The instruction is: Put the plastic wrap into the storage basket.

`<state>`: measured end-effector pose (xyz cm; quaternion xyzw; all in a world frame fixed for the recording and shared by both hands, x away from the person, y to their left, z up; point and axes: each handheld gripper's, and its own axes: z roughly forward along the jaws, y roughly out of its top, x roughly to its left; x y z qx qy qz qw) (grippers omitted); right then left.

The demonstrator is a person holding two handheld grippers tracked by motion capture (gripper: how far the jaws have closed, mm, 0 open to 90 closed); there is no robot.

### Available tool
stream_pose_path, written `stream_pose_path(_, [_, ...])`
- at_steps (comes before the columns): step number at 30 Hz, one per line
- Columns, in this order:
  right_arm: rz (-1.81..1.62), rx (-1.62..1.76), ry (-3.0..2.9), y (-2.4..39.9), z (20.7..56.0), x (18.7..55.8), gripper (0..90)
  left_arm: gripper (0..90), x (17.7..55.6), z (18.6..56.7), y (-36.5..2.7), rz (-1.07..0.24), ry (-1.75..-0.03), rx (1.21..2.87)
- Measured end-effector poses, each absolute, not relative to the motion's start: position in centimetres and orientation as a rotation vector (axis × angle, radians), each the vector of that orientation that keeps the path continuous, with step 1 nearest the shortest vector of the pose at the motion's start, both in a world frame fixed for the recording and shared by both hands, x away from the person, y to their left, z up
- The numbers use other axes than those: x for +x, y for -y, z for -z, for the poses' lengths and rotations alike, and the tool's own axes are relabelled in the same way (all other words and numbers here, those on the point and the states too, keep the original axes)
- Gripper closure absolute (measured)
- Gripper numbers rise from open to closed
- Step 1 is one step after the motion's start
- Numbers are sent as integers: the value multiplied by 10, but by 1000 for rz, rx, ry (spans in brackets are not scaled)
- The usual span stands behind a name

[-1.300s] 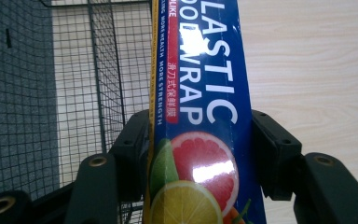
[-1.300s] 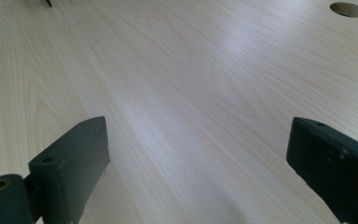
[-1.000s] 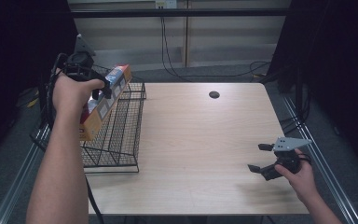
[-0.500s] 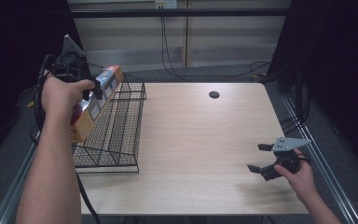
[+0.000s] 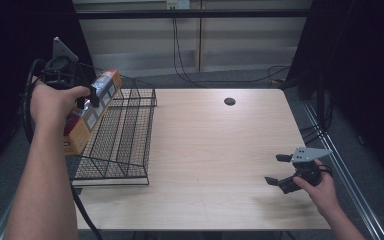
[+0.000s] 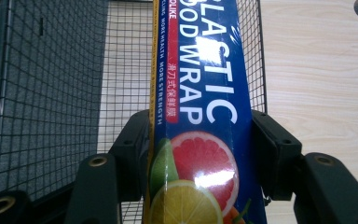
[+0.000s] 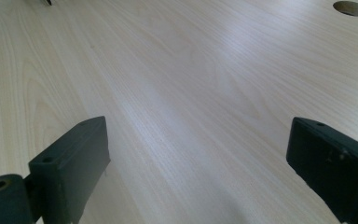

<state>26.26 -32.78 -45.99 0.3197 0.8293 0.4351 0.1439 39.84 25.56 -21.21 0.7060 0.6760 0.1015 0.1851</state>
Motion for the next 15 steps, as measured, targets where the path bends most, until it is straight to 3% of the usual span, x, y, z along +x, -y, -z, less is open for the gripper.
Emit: stream_pose_path(15, [-1250,920,-2387,327,461,263,57,452,393,212,-274,-304,-1948,1951])
